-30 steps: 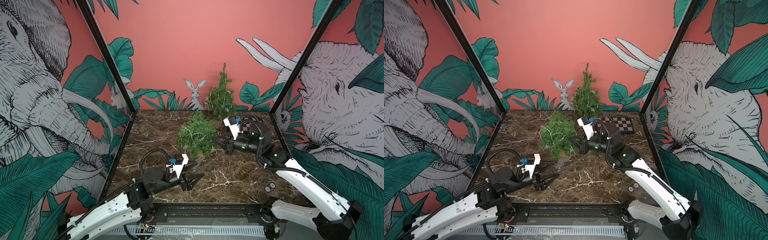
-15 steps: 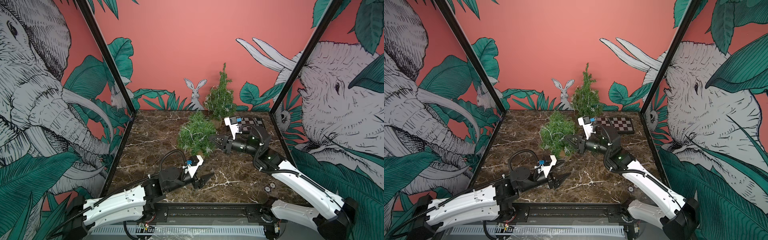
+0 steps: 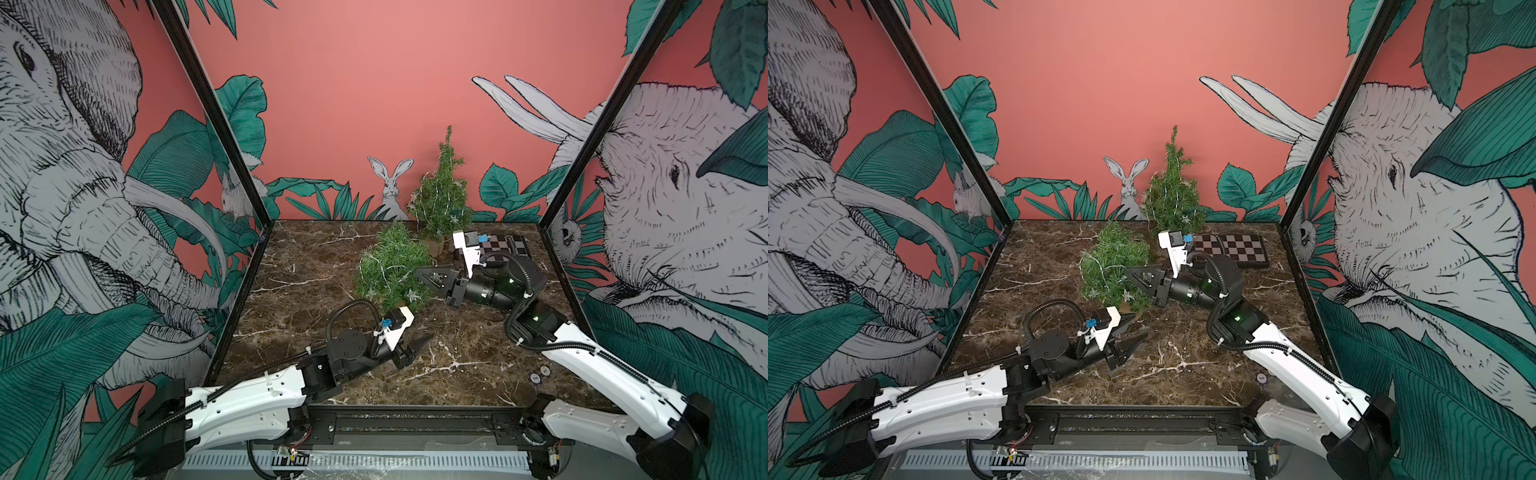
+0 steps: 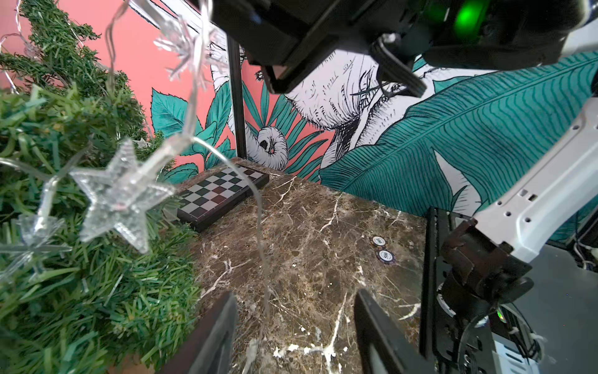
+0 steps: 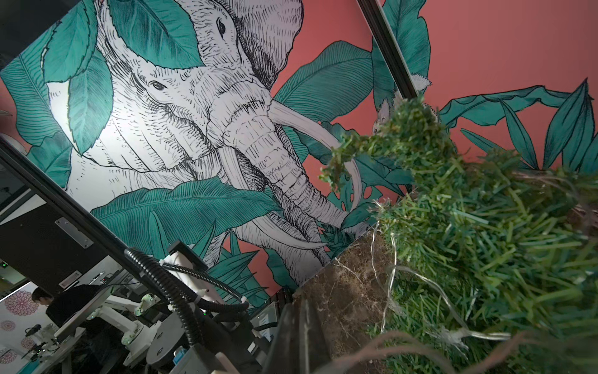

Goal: Wrap string light around the christmas tree
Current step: Wrap the light string around the Christmas tree.

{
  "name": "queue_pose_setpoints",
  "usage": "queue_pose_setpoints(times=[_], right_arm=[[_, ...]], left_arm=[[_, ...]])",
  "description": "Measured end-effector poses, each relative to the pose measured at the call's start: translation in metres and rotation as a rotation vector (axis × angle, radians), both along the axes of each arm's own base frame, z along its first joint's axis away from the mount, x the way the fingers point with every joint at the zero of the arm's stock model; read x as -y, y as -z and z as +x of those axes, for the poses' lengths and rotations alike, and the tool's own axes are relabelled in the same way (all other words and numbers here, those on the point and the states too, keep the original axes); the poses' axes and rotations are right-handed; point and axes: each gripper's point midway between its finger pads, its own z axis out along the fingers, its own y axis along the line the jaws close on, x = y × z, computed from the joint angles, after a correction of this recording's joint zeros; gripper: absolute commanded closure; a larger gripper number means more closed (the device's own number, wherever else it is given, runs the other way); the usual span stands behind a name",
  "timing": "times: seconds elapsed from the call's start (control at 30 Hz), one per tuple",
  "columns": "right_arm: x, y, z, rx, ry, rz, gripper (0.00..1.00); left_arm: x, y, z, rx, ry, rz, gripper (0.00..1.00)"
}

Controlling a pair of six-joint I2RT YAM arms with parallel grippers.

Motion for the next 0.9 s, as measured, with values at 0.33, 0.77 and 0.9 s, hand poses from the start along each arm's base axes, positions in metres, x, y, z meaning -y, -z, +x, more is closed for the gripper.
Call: queue_pose_setpoints(times=[0.33,0.77,0.9], right_arm=[[0.001,-0.013,-0.001,0.035,0.003,0.043,1.0],[0.005,-0.016,0.001,0.05,0.04,0.069,1.0],[0.006,-0.004,0.004,0.032,0.059,0.055,1.0]], left_arm=[[0.012,-0.011,0.012,0.025,-0.037,-0.047,0.58],[0.005,-0.018,0.017,0.027,-0.084,-0.066,1.0],[-0.013,-0.033,0.012,0.033,-0.093,-0.086,1.0]])
